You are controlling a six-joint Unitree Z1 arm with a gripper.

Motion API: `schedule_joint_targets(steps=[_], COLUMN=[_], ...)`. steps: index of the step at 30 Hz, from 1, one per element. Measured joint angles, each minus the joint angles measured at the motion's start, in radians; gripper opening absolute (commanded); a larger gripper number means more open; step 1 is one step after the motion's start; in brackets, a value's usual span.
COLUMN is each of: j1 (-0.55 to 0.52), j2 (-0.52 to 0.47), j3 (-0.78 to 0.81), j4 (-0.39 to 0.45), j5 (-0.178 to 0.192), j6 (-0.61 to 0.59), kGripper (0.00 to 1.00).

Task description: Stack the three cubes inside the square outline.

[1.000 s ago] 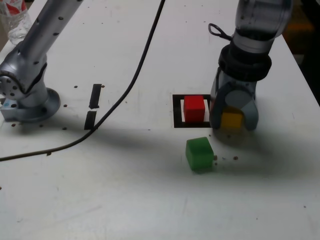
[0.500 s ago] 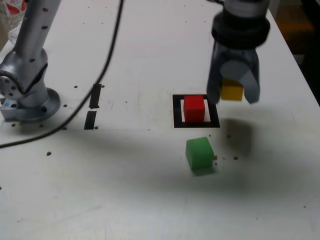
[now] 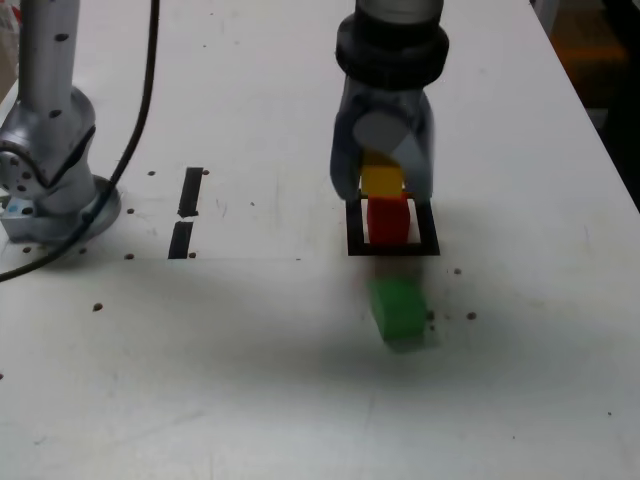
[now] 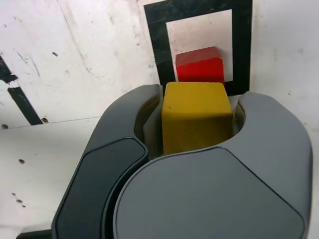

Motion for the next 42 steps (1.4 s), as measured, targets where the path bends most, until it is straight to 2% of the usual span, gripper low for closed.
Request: schedule_joint_targets(steps=[3, 19, 30, 42], j1=[0.0, 0.0, 0.015, 0.03], j2=[-0.001, 0.021, 0.042, 0.04], j3=[0.03, 0.05, 0.078, 0.081], j4=[-0.039, -0.081, -0.15, -0.149], j5=[-0.014, -0.014, 0.002, 0.017], j6=[0.0, 0.0, 0.0, 0.001], kGripper=[0.21, 0.21, 0.21, 0.22])
